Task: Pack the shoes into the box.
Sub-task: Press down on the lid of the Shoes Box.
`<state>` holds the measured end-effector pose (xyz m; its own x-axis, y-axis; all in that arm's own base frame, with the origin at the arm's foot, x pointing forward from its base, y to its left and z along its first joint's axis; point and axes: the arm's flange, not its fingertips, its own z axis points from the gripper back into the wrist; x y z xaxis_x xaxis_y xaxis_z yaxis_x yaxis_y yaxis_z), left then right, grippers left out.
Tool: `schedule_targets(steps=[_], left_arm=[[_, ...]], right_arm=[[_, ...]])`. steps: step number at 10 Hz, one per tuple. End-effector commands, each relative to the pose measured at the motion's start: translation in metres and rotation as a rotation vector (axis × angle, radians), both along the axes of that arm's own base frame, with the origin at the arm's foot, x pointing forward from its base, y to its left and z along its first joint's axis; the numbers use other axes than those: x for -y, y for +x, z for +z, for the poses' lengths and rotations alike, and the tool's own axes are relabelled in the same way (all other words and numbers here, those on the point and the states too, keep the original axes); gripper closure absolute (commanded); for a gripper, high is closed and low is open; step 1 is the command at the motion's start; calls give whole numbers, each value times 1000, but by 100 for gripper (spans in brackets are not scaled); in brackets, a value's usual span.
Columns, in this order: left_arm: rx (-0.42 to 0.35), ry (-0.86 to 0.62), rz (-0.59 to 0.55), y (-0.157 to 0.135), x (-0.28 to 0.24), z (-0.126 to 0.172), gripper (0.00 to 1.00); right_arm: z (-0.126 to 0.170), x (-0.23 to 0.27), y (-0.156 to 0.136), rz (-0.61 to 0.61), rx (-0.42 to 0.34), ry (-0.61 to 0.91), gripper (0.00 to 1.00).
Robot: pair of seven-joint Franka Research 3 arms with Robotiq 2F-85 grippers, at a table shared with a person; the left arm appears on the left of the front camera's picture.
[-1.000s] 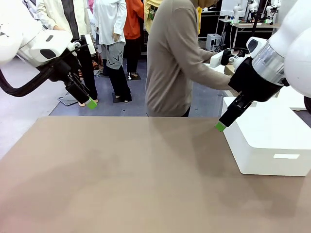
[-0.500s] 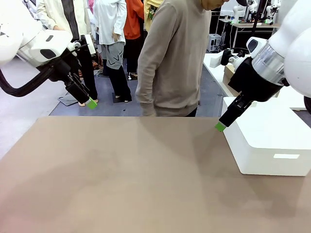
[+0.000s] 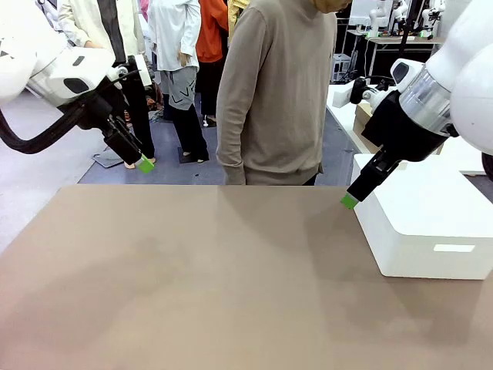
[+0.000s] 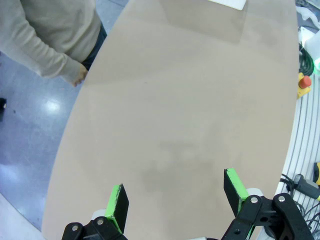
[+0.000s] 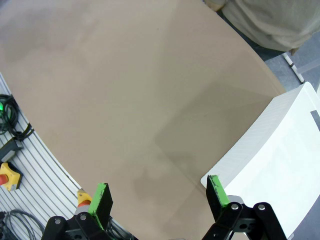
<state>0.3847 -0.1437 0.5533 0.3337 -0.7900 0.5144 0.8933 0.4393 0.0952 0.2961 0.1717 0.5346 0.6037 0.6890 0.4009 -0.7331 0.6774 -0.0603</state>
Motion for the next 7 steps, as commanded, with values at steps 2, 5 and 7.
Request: schedule_targets(steps=[2, 5, 7], left_arm=[[-8, 7, 5, -1, -2, 2, 0], [-8, 7, 5, -1, -2, 2, 0], [-8, 7, 5, -1, -2, 2, 0]], right_arm=[[0, 0, -1, -6, 0, 1, 0], [0, 0, -1, -6, 0, 1, 0], [0, 0, -1, -6, 0, 1, 0]])
